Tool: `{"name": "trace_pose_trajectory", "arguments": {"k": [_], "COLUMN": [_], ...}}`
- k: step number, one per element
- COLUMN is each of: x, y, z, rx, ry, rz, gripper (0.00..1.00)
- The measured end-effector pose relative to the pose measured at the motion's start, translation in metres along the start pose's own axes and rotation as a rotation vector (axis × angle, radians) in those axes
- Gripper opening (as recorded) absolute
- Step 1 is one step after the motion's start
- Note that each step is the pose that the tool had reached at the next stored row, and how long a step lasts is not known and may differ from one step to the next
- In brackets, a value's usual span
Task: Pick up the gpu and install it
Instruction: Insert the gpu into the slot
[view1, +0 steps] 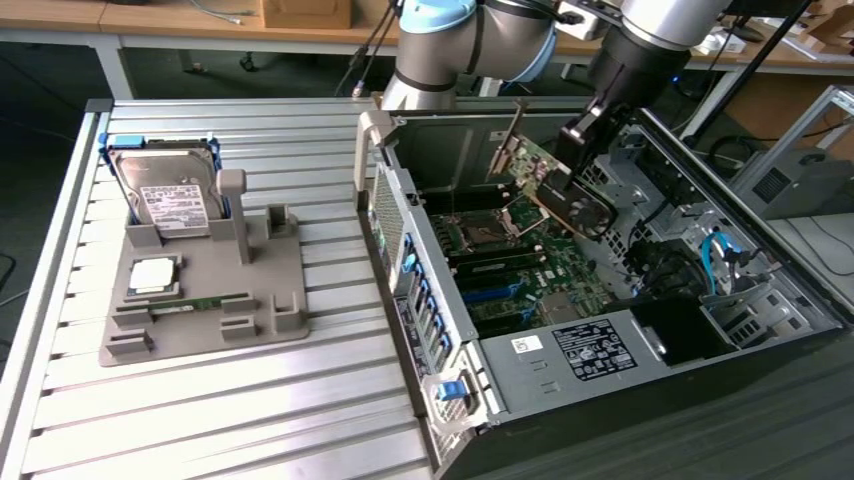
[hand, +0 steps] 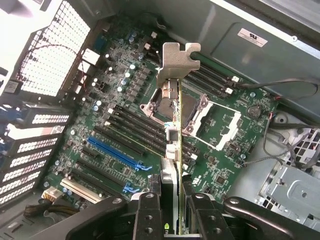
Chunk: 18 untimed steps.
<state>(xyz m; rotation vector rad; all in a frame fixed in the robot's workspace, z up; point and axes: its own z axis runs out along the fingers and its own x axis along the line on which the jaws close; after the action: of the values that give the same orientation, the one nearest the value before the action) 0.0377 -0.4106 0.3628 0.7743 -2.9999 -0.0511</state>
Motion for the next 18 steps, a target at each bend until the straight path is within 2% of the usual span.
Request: {"name": "trace_pose_trajectory", "arguments": {"k": [18], "x": [0.0000], "y": [0.0000], "z": [0.0001], "rx": [0.0029], "ry": [0.0036], "rz": [-0.085], "gripper": [0.27]}}
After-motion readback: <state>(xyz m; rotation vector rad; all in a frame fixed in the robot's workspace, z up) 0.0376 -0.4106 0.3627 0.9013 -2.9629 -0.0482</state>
